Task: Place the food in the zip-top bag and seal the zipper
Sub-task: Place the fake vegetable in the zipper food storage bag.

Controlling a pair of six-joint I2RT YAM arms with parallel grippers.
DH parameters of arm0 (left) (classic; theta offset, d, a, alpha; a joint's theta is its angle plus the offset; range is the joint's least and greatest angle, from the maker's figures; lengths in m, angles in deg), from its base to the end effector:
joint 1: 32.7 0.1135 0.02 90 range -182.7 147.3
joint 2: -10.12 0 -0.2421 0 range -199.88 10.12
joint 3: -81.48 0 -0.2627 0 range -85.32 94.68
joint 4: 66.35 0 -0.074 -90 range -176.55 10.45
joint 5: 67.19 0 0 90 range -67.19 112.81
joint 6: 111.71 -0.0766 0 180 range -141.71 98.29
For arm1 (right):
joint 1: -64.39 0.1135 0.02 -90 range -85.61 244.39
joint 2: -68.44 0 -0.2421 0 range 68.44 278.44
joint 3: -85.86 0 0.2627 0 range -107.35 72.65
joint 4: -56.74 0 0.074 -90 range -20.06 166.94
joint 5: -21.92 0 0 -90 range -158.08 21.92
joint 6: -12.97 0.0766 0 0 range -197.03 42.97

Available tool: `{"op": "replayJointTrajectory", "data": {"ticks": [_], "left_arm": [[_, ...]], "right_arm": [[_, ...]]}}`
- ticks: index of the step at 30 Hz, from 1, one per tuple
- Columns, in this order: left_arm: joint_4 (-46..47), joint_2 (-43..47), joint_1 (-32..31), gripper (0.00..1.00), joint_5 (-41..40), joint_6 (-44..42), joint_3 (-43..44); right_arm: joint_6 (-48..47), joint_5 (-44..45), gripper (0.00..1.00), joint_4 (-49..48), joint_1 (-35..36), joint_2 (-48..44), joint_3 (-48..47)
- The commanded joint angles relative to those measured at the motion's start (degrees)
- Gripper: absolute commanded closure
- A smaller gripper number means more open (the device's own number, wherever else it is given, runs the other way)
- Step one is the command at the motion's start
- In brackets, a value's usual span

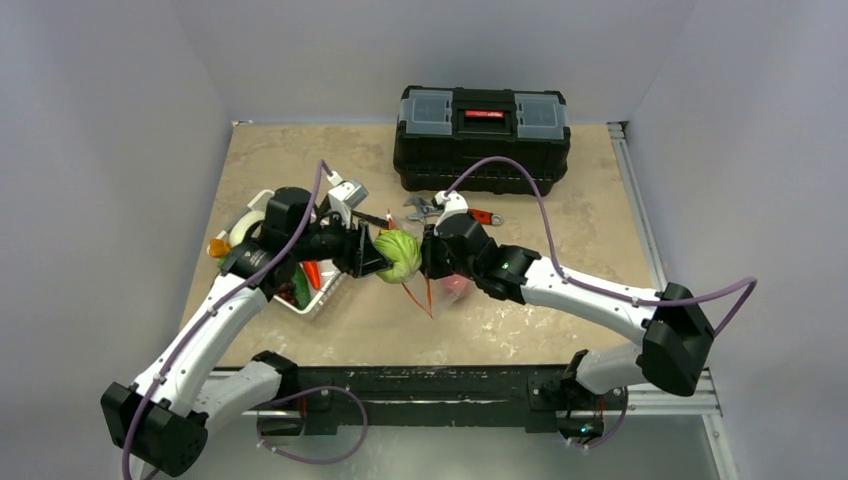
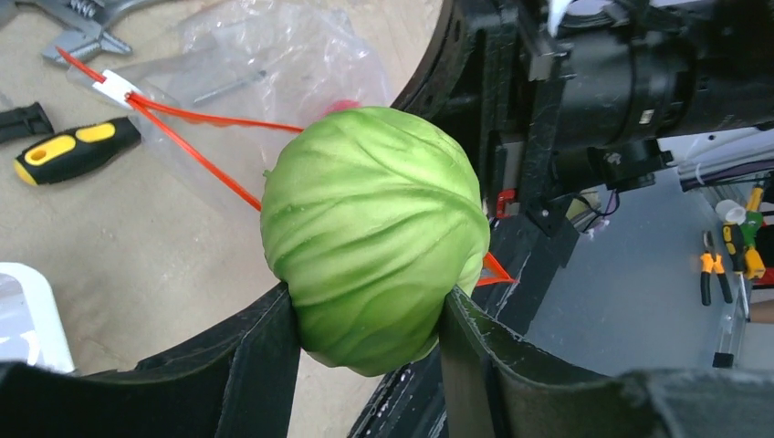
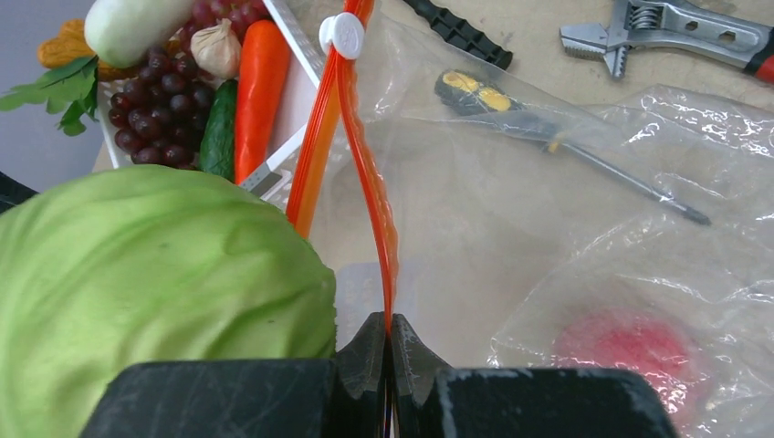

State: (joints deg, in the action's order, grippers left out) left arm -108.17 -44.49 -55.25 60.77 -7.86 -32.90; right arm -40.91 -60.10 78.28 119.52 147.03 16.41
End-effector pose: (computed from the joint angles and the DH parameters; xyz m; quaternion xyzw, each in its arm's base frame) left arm 0.2157 -0.1406 0.2922 0.2225 0.8077 -0.4145 0.3553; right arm 0.2147 0.2896 0.2326 -0.1092 0.8607 0.3106 0.3885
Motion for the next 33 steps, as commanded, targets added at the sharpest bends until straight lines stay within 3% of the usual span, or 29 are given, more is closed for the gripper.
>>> {"op": "replayJointTrajectory", "data": {"ticks": [1, 8, 13, 17, 29, 33], "left_arm": [[-2.97, -3.57, -2.09, 0.72, -4.18, -2.43, 3.52], [-8.38, -9.20, -2.63, 0.74, -11.24, -3.05, 6.29], [-10.06, -11.69, -2.63, 0.74, -12.94, -2.10, 7.58], [-10.30, -14.22, -2.61, 0.71, -9.90, -0.32, 9.02], [-8.38, -8.11, -2.67, 0.19, -13.37, -0.68, 6.42], [-7.23, -3.00, -2.66, 0.06, -16.77, -1.68, 4.77]], "right_arm": [[1.82, 1.67, 1.00, -2.42, 0.15, -3.60, -2.38], [2.46, 2.79, 1.00, -4.47, 0.13, -8.26, -0.73], [2.10, -1.85, 1.00, -7.93, 0.15, -6.35, -0.21], [1.45, -4.09, 1.00, -11.12, 0.23, -4.37, -0.04], [4.12, -4.76, 1.00, -10.83, 0.30, -1.87, -0.52], [5.48, -5.55, 1.00, -11.69, 0.32, -2.85, 0.49]]}}
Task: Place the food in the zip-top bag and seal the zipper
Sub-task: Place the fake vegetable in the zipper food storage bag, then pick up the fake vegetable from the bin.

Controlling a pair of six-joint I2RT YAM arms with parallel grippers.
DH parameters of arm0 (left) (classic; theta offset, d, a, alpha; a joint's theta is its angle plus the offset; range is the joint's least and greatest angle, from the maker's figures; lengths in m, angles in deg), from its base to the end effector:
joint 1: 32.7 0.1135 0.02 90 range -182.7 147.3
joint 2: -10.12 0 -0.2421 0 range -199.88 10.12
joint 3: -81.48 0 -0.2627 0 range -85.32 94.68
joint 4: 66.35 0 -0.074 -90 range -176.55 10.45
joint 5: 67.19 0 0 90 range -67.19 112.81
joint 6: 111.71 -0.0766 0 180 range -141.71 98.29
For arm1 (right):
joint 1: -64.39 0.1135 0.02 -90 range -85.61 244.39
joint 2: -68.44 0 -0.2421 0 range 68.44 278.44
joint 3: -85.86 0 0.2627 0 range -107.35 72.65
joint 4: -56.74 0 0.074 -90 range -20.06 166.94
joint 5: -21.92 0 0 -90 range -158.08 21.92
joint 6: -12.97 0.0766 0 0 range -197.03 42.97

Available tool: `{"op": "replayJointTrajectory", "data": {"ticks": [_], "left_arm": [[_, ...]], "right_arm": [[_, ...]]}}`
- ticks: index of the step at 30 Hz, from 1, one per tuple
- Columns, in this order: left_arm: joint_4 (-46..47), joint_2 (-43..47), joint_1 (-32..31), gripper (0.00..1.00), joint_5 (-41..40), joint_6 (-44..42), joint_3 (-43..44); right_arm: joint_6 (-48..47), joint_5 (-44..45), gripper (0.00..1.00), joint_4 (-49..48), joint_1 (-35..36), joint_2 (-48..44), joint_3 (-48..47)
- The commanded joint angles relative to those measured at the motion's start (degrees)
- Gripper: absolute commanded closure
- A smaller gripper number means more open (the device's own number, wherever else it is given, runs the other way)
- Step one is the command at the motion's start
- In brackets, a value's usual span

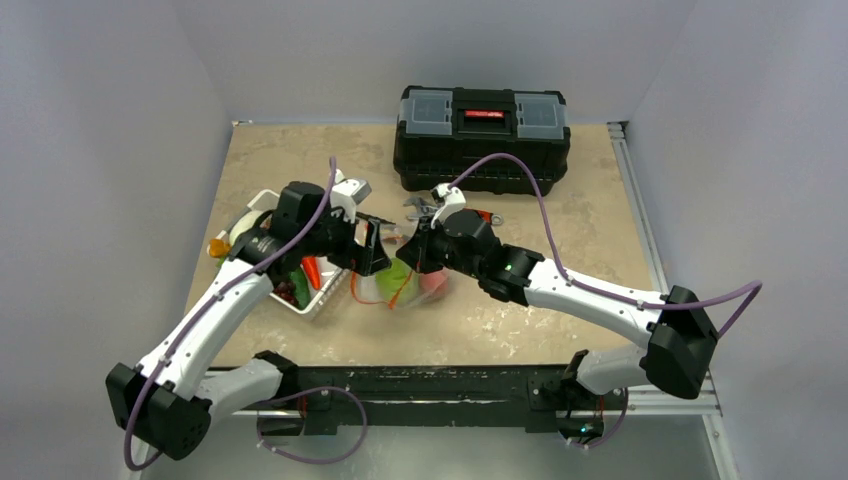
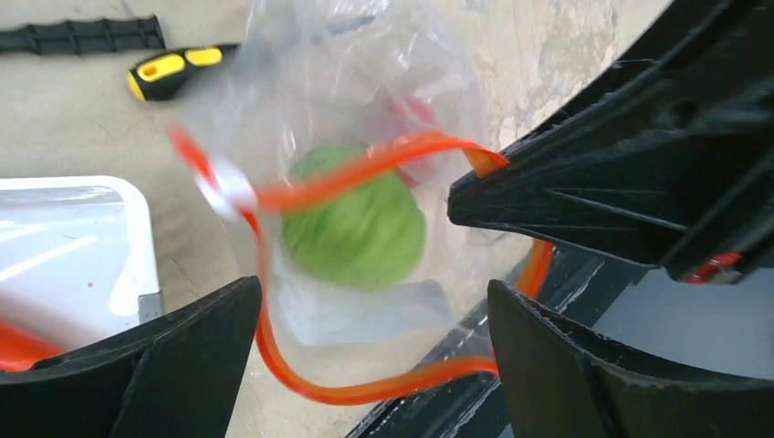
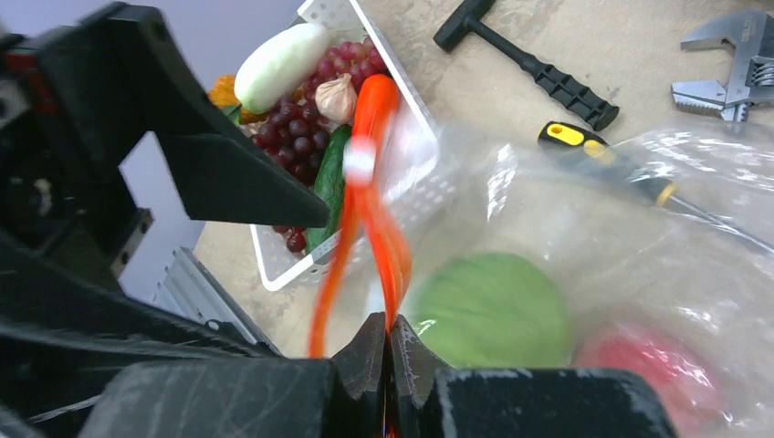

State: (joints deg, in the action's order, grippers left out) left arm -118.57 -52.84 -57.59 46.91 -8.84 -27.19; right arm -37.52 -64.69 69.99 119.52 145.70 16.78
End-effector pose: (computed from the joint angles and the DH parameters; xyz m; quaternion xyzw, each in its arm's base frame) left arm 0.2351 -0.1435 0.2677 0.1756 0.8862 -0.3058 0.3005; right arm 0.2134 0.2983 0.2573 -0.0957 0.8205 0.3974 0.3997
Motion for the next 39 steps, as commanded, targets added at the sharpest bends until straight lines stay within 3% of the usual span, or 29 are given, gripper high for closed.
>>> {"op": "replayJointTrajectory", "data": {"ticks": [1, 8, 14, 20, 24, 30, 34, 39], "left_arm": [[3.94, 6.70, -0.29, 0.04, -3.05, -0.80, -1.48], [7.09, 14.76, -0.33, 0.01, -7.69, -1.15, -4.13], [4.94, 17.26, -0.25, 0.00, -23.09, 0.03, -4.37], [0.32, 11.66, 0.79, 0.00, -35.77, 2.47, -2.00], [-2.73, 5.48, 3.81, 0.01, -36.27, 4.77, 0.51], [-3.23, -1.88, 14.10, 0.01, -32.03, 12.43, 0.37], [-7.75, -10.14, 15.23, 0.08, -31.36, 20.56, 3.65], [-8.58, -17.57, 16.32, 0.12, -33.19, 22.96, 5.21]], "right_arm": [[2.19, -0.91, 1.00, -3.29, 0.31, -1.57, 0.18], [2.19, 0.62, 1.00, -1.86, 0.32, -2.48, 0.26], [1.48, 2.57, 1.00, -0.16, 0.32, -4.12, 1.11], [0.63, 4.70, 1.00, 1.66, 0.34, -6.30, 2.28], [0.07, 5.63, 1.00, 2.11, 0.31, -7.71, 2.92], [-0.25, 6.16, 1.00, 2.94, 0.32, -9.94, 3.75], [-0.56, 6.86, 1.00, 3.26, 0.32, -11.98, 4.32], [-1.00, 7.02, 1.00, 4.09, 0.19, -13.11, 4.32]]}}
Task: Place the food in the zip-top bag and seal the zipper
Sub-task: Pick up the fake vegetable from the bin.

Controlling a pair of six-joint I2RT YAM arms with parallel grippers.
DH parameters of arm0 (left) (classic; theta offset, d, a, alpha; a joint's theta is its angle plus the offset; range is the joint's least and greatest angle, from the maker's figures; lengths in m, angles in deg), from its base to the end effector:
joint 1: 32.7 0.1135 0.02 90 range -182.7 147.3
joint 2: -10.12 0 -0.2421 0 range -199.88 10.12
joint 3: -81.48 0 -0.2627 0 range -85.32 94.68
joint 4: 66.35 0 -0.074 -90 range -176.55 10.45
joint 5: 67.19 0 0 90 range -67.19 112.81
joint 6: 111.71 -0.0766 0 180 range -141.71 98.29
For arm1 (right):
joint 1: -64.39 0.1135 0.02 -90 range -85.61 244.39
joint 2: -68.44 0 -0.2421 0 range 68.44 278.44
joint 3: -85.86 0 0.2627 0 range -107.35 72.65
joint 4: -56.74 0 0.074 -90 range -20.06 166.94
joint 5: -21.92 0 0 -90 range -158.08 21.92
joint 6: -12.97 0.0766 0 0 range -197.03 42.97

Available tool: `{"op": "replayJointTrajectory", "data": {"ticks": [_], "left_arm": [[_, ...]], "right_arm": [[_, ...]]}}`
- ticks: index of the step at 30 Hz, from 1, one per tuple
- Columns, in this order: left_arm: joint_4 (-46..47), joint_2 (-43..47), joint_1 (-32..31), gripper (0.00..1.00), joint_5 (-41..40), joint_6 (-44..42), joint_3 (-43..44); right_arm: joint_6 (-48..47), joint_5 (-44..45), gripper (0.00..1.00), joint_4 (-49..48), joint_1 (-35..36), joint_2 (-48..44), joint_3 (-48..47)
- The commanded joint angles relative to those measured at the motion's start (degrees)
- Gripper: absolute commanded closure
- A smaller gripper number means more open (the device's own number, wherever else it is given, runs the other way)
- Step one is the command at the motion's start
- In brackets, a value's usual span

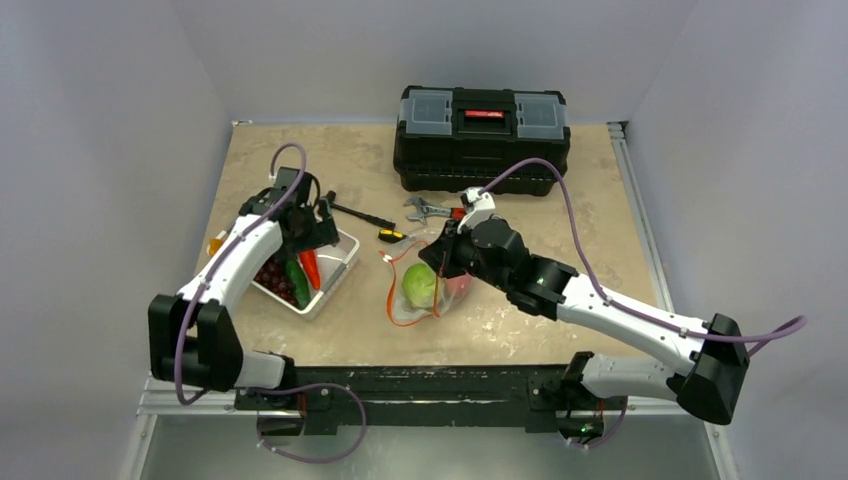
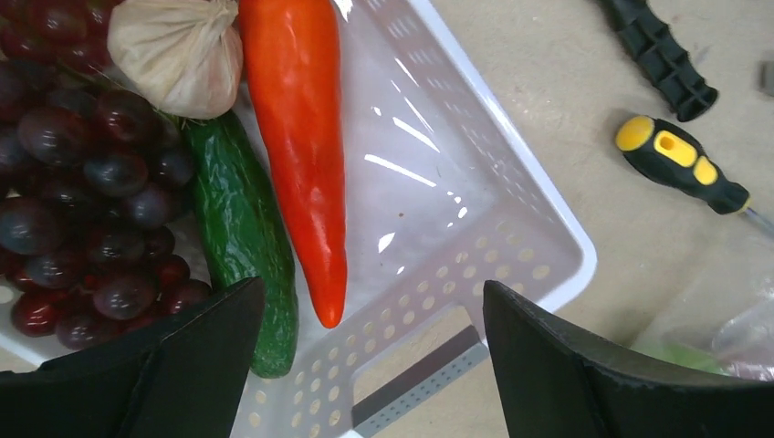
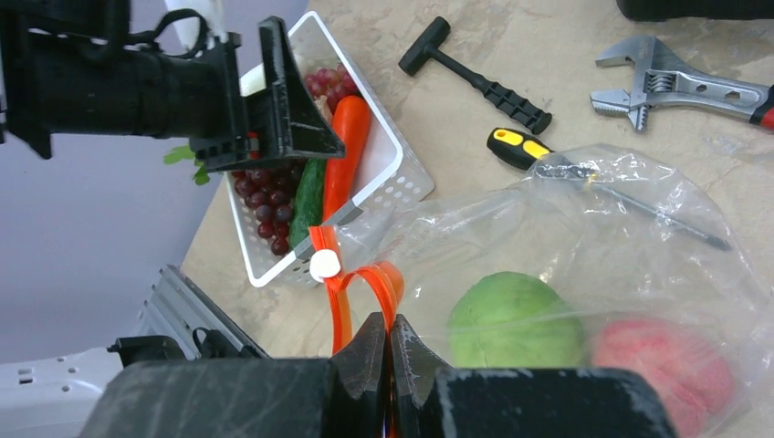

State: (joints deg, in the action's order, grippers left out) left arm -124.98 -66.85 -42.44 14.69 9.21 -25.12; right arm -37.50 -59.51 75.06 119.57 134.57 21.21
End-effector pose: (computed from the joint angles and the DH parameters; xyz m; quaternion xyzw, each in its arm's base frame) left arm 0.2950 -0.0397 0.2005 -0.1947 0.9487 -0.0188 0.2486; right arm 0.1953 0.2607 0.2774 -0.0685 0.8141 0.3804 0.4334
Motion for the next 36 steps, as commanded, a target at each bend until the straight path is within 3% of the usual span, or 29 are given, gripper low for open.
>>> {"op": "replayJointTrajectory", "data": {"ticks": [1, 18, 25, 36], "left_arm": [[-2.05, -4.42, 1.88, 0.12, -1.00, 4.94, 2.82], [2.33, -13.23, 7.64, 0.29, 6.92, 5.03, -0.62], [2.13, -17.02, 9.08, 0.43, 9.58, 4.94, -0.27], [2.91, -14.27, 9.10, 0.57, 11.24, 6.83, -2.36]], "right_arm": [[-1.03, 1.80, 1.00, -0.81, 0.26, -2.38, -0.05], [-0.69, 2.14, 1.00, -0.94, 0.27, -3.46, 0.90], [0.02, 2.23, 1.00, -1.84, 0.27, -2.40, 1.43], [-0.11, 1.29, 1.00, -2.29, 0.23, -1.19, 0.86]]}}
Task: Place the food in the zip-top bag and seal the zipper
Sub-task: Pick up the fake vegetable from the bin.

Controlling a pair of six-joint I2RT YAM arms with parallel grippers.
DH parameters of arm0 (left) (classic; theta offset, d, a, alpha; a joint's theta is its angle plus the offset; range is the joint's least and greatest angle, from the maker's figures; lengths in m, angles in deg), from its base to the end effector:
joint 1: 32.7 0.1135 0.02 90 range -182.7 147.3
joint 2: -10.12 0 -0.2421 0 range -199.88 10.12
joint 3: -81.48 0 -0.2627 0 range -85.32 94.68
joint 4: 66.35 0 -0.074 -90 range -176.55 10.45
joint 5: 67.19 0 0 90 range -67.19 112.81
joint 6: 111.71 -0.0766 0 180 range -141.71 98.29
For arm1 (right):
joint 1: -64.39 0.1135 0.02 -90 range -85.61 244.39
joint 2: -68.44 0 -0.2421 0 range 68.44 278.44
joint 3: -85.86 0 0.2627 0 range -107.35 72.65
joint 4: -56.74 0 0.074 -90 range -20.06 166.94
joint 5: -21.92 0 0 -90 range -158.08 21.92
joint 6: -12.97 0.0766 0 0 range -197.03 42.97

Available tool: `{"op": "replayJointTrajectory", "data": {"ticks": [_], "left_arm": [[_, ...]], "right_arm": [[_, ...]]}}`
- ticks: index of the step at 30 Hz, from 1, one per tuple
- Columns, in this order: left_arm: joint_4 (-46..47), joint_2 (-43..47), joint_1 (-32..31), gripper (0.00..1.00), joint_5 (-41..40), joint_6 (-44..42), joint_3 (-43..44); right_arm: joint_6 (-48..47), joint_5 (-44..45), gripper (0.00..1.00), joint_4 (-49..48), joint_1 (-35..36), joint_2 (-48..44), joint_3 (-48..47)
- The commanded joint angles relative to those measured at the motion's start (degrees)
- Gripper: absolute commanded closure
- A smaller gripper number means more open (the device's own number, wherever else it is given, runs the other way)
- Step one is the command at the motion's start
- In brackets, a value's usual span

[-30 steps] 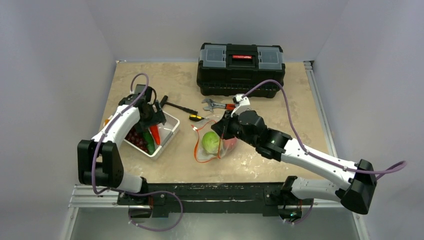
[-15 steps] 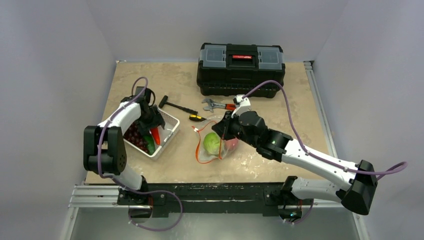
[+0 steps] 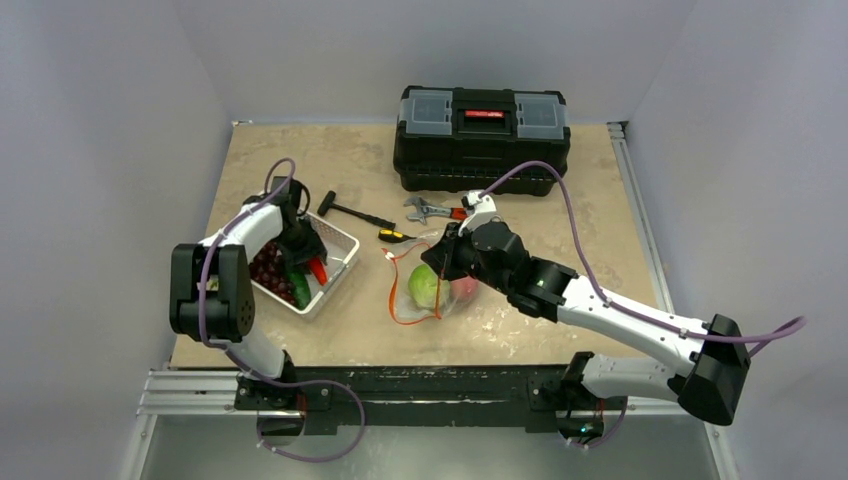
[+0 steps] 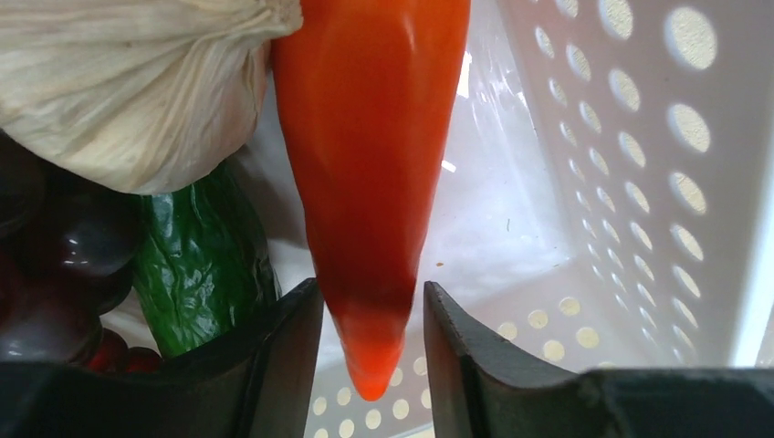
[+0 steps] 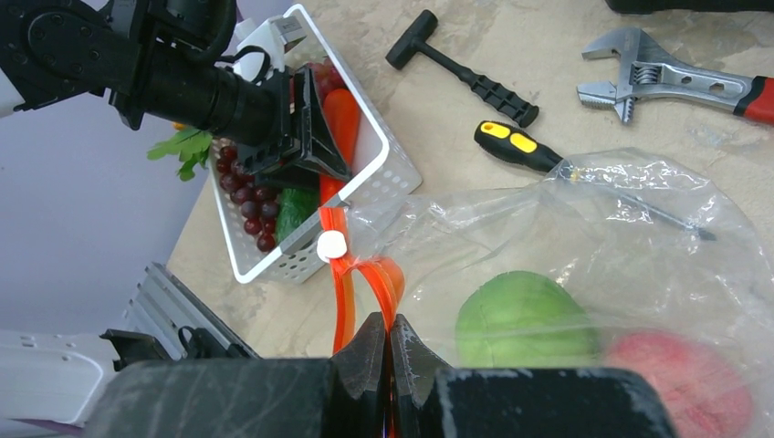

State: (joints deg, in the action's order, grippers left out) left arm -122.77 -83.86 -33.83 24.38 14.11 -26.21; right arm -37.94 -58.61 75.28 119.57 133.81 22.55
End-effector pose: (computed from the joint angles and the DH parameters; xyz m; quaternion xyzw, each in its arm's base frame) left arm 0.3119 -0.0083 0.1107 -0.2951 0.9497 -0.0458 0.0941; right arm 0.1940 0.2568 0.2715 -0.0681 0.8179 0.3697 0.4357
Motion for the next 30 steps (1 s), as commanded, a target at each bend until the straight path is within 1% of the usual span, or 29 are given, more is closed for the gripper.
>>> {"op": "replayJointTrajectory", "data": {"ticks": [1, 4, 5, 8, 12, 14, 15, 19, 23, 27, 30], "left_arm": [[0.83, 3.90, 0.43, 0.60, 1.33, 2.57, -1.81], [2.11, 9.46, 0.42, 0.68, 0.30, 5.14, -5.30], [2.64, 11.55, 0.44, 0.72, -0.10, 6.21, -6.99], [3.88, 18.25, 0.49, 0.82, -0.28, 8.43, -11.50], [2.10, 30.27, 0.42, 0.92, -0.66, 10.32, -14.79], [0.73, 35.71, 0.20, 0.96, 0.79, 10.16, -15.32], [-0.18, 38.10, 0.00, 1.00, 2.16, 9.44, -15.30], [-4.17, 44.33, -2.35, 1.00, 8.35, 4.82, -14.02], [-8.01, 48.46, -6.01, 1.00, 15.44, 3.13, -13.04], [-8.82, 52.38, -13.76, 1.00, 17.88, 4.75, -12.49], [-9.19, 53.18, -18.07, 1.00, 20.44, 6.43, -11.55]], "right_arm": [[0.21, 0.38, 1.00, -2.39, 0.26, -0.58, -0.44], [-0.18, 0.18, 1.00, -2.87, 0.22, -0.66, -0.05], [-0.42, 0.07, 1.00, -2.57, 0.24, -0.34, -0.31], [-1.05, -0.38, 1.00, -1.03, 0.23, 1.23, -1.78], [-1.64, -0.38, 1.00, -0.59, 0.22, 2.24, -2.83], [-1.69, -0.32, 1.00, -0.24, 0.22, 2.61, -3.25], [-1.71, -0.24, 1.00, -0.16, 0.19, 2.70, -3.46], [-2.01, 0.39, 1.00, -0.26, 0.17, 2.58, -3.18], [-3.23, 1.49, 1.00, -0.18, 0.19, 2.73, -3.22], [-4.66, 2.13, 1.00, 0.01, 0.24, 3.46, -4.03], [-6.03, 3.89, 1.00, 1.06, 0.16, 4.10, -4.70]]}}
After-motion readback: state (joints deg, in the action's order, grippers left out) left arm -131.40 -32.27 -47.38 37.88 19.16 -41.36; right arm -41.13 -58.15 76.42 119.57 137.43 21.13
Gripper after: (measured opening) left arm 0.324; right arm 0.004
